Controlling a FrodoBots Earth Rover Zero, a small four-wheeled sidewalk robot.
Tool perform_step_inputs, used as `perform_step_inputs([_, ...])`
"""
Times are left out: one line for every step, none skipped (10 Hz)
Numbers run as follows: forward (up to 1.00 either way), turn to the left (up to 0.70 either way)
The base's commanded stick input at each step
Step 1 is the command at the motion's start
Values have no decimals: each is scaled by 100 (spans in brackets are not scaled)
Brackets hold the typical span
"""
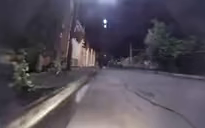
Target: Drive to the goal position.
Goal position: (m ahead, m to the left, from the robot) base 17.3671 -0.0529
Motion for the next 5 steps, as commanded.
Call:
perform_step_inputs([50, -46])
perform_step_inputs([50, -21])
perform_step_inputs([50, 0])
perform_step_inputs([50, 0])
perform_step_inputs([50, 0])
